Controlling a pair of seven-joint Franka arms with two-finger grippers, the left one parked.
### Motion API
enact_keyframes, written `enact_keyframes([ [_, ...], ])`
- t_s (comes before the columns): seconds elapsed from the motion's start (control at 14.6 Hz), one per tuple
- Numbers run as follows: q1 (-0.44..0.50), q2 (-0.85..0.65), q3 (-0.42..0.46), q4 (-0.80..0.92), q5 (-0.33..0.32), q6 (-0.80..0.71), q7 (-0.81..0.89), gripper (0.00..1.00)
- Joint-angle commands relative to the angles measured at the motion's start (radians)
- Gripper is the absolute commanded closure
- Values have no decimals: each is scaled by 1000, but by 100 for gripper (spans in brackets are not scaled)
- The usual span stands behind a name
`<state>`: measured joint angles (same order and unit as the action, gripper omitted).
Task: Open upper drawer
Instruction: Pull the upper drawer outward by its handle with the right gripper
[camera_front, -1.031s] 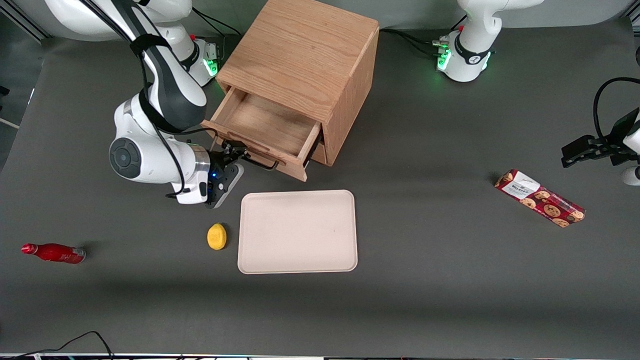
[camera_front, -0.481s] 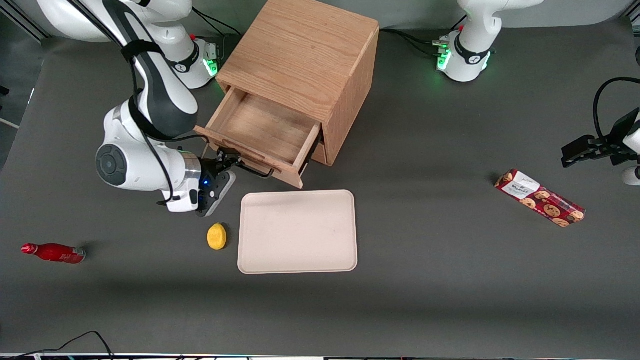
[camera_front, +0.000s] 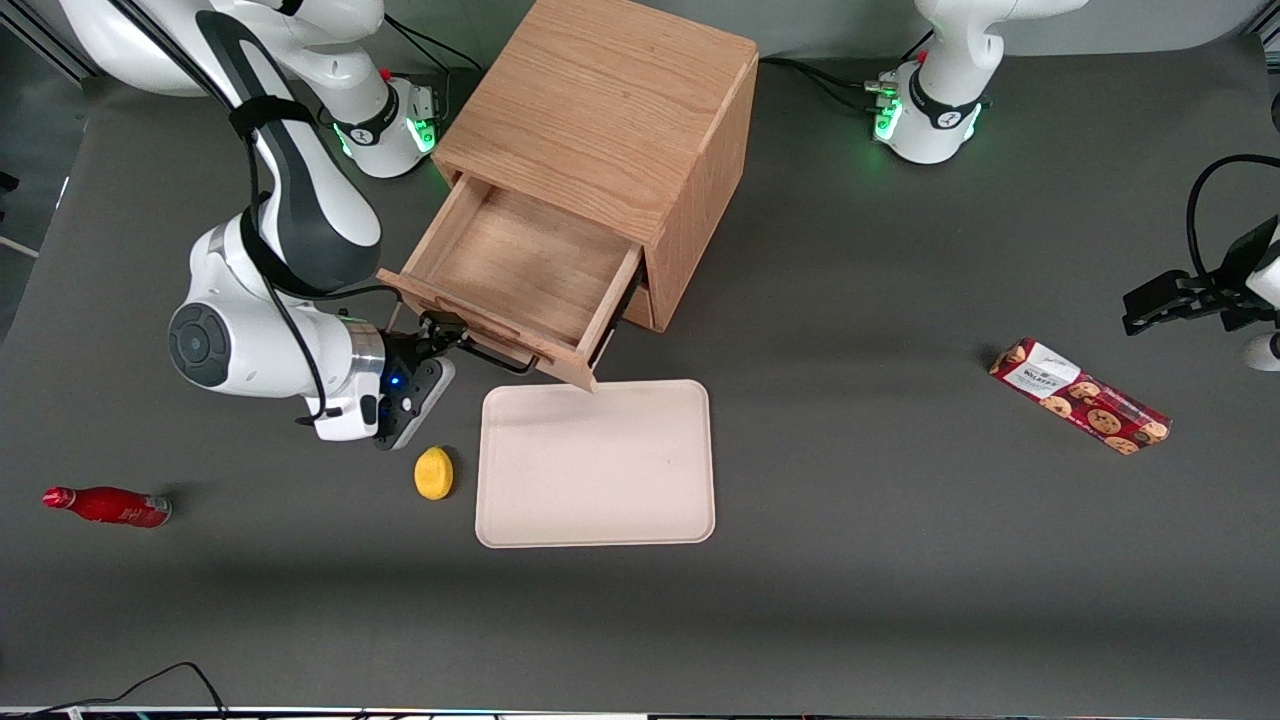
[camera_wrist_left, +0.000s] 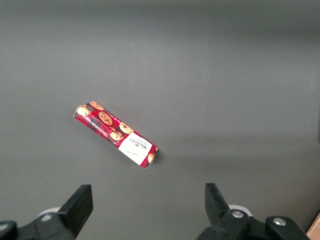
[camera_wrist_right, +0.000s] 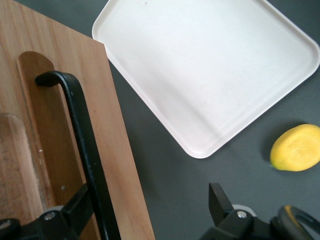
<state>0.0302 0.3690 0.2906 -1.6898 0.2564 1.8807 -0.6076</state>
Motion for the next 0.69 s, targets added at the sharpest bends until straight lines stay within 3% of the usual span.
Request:
enact_keyframes([
  [0.0,2,41,-30,68,-29,-18,-32,0],
  [0.62,8,71,-64,131,-29,-18,-58,0],
])
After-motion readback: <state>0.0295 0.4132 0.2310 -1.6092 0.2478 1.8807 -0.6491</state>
